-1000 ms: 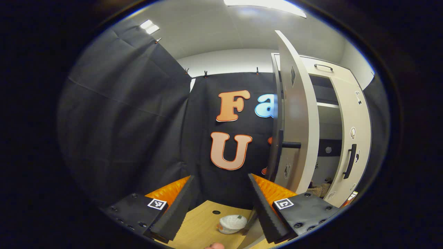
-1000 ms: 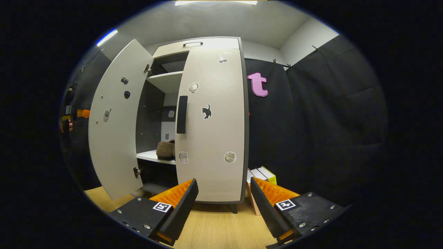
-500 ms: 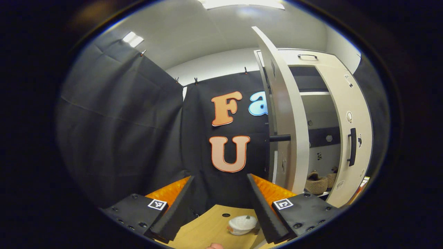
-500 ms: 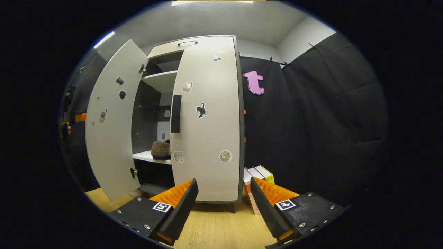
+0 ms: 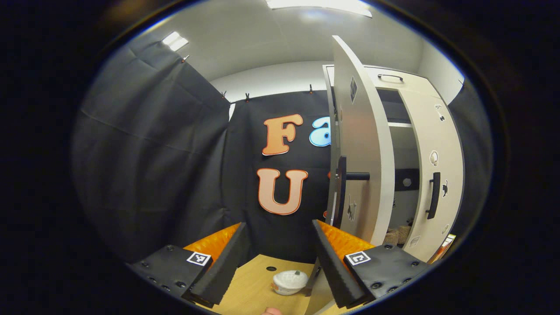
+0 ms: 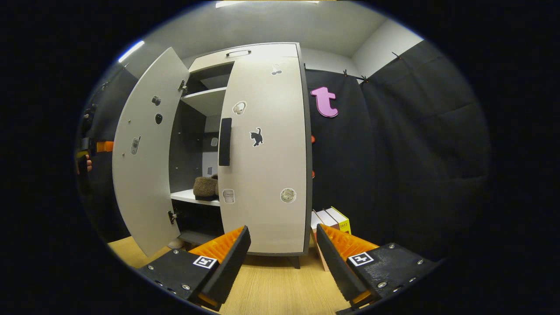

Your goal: Grab one shoe with the right hand and put it into the shoe cabinet, grab the other shoe with the left hand and put it into the shoe cabinet; then close the right door with the right hand and the left door with the left hand.

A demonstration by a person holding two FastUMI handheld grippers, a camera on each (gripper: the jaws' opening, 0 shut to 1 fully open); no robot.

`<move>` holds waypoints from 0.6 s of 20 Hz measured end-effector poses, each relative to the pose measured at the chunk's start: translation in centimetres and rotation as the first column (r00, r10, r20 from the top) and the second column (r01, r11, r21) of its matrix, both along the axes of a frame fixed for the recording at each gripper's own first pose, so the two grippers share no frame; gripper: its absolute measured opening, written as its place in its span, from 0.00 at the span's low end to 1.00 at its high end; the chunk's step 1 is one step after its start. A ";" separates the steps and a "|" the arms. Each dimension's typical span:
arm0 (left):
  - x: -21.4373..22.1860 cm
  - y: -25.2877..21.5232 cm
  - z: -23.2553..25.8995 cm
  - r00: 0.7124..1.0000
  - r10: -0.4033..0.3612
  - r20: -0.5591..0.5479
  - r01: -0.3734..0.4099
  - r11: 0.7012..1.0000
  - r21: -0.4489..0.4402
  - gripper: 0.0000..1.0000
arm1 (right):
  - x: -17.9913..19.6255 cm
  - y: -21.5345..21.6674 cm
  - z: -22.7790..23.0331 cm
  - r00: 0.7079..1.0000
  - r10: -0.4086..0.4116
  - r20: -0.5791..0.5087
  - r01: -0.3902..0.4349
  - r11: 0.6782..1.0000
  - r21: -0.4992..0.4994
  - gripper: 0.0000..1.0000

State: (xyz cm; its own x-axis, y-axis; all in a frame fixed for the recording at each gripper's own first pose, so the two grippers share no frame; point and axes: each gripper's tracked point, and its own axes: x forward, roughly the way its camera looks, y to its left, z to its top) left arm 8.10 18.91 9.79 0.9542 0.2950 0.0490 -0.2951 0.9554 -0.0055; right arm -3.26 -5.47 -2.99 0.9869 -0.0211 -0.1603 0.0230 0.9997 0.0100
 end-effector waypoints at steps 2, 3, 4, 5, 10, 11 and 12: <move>0.0 -1.5 0.0 1.000 -0.029 -0.004 0.029 1.000 0.006 0.96 | -0.1 -0.1 0.1 1.000 -0.003 0.002 0.003 1.000 0.002 0.93; 0.1 -2.3 0.1 0.999 -0.039 -0.005 0.039 0.999 0.019 0.99 | -0.3 -0.2 0.1 1.000 -0.004 0.002 0.004 1.000 0.005 0.94; 0.1 -2.9 0.2 0.999 -0.052 -0.007 0.052 0.998 0.029 0.96 | -0.4 -0.3 0.1 1.000 -0.007 0.001 0.007 1.000 0.009 0.93; 0.4 -3.8 0.3 0.997 -0.077 -0.007 0.077 0.996 0.034 0.93 | -0.5 -0.4 0.1 1.000 -0.010 0.000 0.010 1.000 0.011 0.93; 2.7 -10.1 -0.6 0.970 -0.242 -0.009 0.242 0.970 -0.028 0.93 | -1.2 -1.1 0.0 0.999 -0.032 -0.007 0.032 0.999 -0.003 0.93; 3.2 -11.1 -0.8 0.964 -0.264 -0.007 0.264 0.964 -0.044 0.94 | -1.4 -1.4 0.2 0.999 -0.040 -0.005 0.040 0.999 -0.005 0.93; 3.8 -11.7 -0.7 0.959 -0.282 -0.006 0.281 0.958 -0.055 0.94 | -1.6 -1.7 0.3 0.999 -0.047 -0.004 0.047 0.999 -0.007 0.93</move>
